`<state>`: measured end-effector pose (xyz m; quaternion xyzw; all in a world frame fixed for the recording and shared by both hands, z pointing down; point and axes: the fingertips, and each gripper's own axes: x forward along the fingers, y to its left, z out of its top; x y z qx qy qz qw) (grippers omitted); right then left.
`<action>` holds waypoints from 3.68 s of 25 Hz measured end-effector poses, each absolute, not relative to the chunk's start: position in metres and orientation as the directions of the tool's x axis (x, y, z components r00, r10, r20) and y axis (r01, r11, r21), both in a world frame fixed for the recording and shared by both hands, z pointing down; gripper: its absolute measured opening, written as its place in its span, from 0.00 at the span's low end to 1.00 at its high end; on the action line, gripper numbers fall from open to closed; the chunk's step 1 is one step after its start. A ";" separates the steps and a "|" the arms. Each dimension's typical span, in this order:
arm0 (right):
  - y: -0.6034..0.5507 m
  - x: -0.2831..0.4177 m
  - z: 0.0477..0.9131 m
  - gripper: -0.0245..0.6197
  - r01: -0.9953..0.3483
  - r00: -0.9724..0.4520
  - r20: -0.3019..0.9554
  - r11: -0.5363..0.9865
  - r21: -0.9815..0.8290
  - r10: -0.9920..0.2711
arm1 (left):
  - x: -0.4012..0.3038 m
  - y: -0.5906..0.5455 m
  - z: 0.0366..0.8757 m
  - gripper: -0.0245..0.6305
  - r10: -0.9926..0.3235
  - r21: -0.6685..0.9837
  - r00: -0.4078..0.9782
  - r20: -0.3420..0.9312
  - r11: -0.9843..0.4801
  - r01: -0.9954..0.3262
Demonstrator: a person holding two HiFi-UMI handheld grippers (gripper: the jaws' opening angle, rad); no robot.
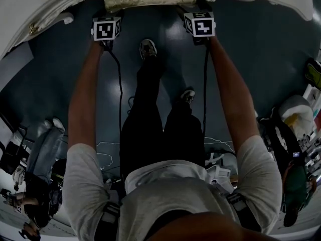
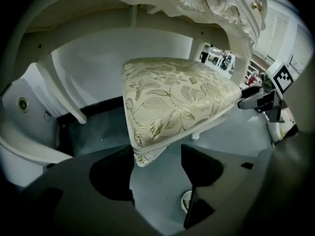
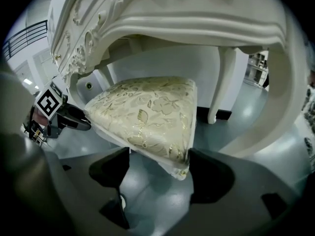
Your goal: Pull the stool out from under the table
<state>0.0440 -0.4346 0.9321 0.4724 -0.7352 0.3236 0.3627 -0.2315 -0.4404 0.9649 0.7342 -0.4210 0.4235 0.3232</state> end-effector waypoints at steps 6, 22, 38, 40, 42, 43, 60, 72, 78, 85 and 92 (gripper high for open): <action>-0.420 0.040 0.933 0.61 -0.926 -0.299 0.837 0.351 -0.139 -0.458 | -0.236 -0.426 0.962 0.48 -0.357 0.141 0.284 0.890 -0.377 -0.916; -0.379 0.039 0.933 0.61 -0.918 -0.316 0.834 0.368 -0.148 -0.453 | -0.237 -0.372 0.961 0.48 -0.368 0.153 0.277 0.888 -0.332 -0.931; -0.341 0.033 0.934 0.61 -0.913 -0.324 0.833 0.378 -0.152 -0.449 | -0.242 -0.321 0.965 0.48 -0.346 0.169 0.270 0.899 -0.295 -0.940; -0.335 0.033 0.934 0.61 -0.914 -0.327 0.830 0.376 -0.156 -0.452 | -0.243 -0.316 0.964 0.48 -0.350 0.170 0.269 0.897 -0.289 -0.942; -0.328 0.032 0.933 0.61 -0.913 -0.329 0.829 0.375 -0.158 -0.452 | -0.244 -0.311 0.964 0.48 -0.353 0.169 0.266 0.897 -0.282 -0.944; -0.324 0.031 0.933 0.61 -0.913 -0.329 0.830 0.376 -0.158 -0.451 | -0.245 -0.308 0.964 0.48 -0.353 0.170 0.266 0.897 -0.279 -0.945; -0.253 0.026 0.930 0.61 -0.907 -0.334 0.839 0.389 -0.162 -0.430 | -0.249 -0.239 0.959 0.49 -0.327 0.165 0.250 0.912 -0.266 -0.950; -0.188 0.022 0.926 0.61 -0.904 -0.328 0.860 0.395 -0.166 -0.391 | -0.254 -0.182 0.955 0.49 -0.299 0.159 0.233 0.925 -0.252 -0.955; -0.166 0.022 0.930 0.61 -0.904 -0.328 0.863 0.392 -0.169 -0.384 | -0.254 -0.162 0.960 0.49 -0.291 0.152 0.224 0.930 -0.249 -0.956; -0.147 0.024 0.927 0.61 -0.902 -0.341 0.867 0.386 -0.193 -0.364 | -0.257 -0.132 0.960 0.49 -0.268 0.156 0.212 0.940 -0.215 -0.964; -0.115 0.022 0.870 0.45 -0.862 -0.382 0.839 0.475 -0.174 -0.387 | -0.251 -0.097 0.932 0.20 -0.332 0.064 0.084 0.940 -0.071 -0.995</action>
